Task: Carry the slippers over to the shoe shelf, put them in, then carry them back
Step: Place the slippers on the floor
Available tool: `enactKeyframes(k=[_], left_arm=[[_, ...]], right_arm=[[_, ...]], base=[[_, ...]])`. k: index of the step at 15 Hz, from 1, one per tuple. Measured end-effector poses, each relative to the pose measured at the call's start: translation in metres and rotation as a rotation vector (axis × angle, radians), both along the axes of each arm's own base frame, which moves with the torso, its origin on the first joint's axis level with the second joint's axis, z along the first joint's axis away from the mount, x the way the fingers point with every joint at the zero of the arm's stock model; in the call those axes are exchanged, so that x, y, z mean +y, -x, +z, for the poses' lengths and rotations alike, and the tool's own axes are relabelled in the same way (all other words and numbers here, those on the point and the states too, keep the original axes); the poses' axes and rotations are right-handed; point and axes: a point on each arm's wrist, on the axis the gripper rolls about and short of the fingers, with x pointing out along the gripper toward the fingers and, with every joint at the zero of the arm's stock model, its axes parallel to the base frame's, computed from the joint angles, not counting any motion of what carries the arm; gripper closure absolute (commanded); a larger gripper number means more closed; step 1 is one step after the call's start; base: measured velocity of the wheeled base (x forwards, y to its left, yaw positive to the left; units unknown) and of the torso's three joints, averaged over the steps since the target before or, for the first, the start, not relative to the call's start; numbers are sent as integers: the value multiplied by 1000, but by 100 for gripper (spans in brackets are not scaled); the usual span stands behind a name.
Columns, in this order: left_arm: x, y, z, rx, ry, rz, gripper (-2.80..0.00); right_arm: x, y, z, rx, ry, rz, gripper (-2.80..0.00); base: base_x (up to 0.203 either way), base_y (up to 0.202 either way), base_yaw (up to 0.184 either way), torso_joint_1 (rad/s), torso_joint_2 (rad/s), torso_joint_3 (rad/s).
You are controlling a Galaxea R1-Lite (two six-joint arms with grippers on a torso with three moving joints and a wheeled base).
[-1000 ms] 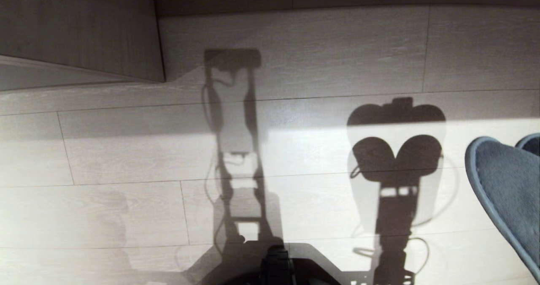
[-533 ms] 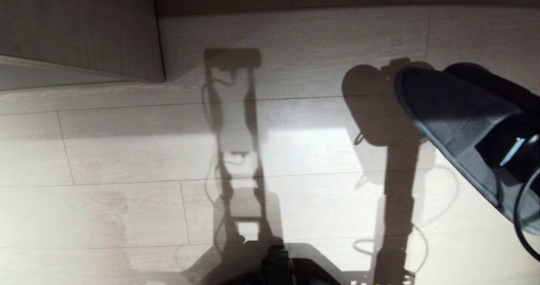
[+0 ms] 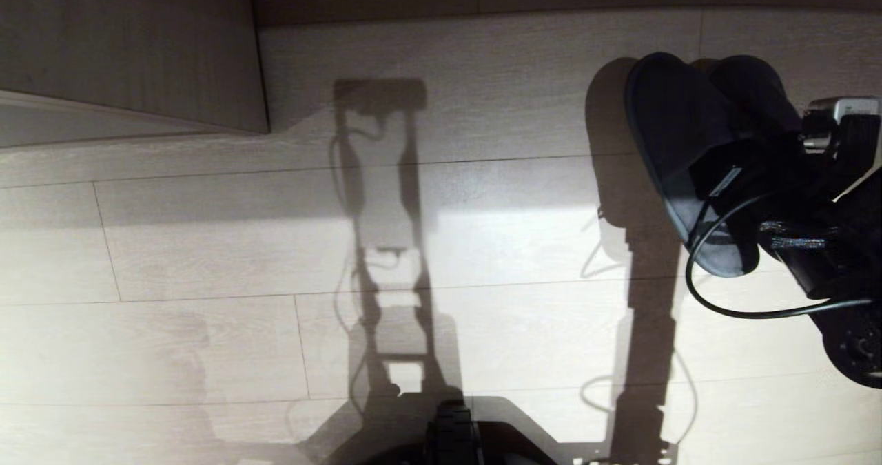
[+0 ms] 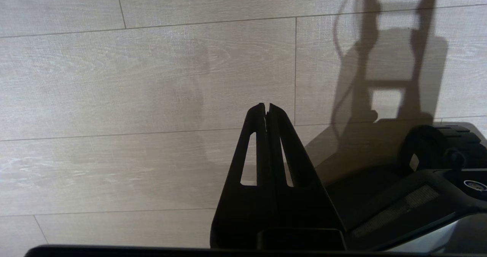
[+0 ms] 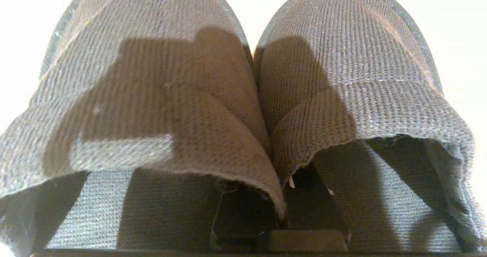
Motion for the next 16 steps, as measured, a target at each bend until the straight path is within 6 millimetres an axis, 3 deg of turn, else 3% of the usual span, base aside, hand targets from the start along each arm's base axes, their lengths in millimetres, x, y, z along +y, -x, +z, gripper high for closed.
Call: enactKeyframes(k=[7, 8, 9, 16], left_arm=[[0, 0, 0, 0, 0, 0, 0], [0, 0, 0, 0, 0, 0, 0], [0, 0, 0, 0, 0, 0, 0], [0, 0, 0, 0, 2, 0, 0]], right_arm=[[8, -43, -13, -9, -63, 5, 0], [9, -47, -16, -2, -58, 15, -214], [9, -50, -19, 5, -52, 27, -280], [9, -50, -47, 108, -24, 44, -280]], base=[[0, 0, 0, 0, 0, 0], [0, 0, 0, 0, 0, 0], [0, 0, 0, 0, 0, 0], [0, 0, 0, 0, 0, 0]])
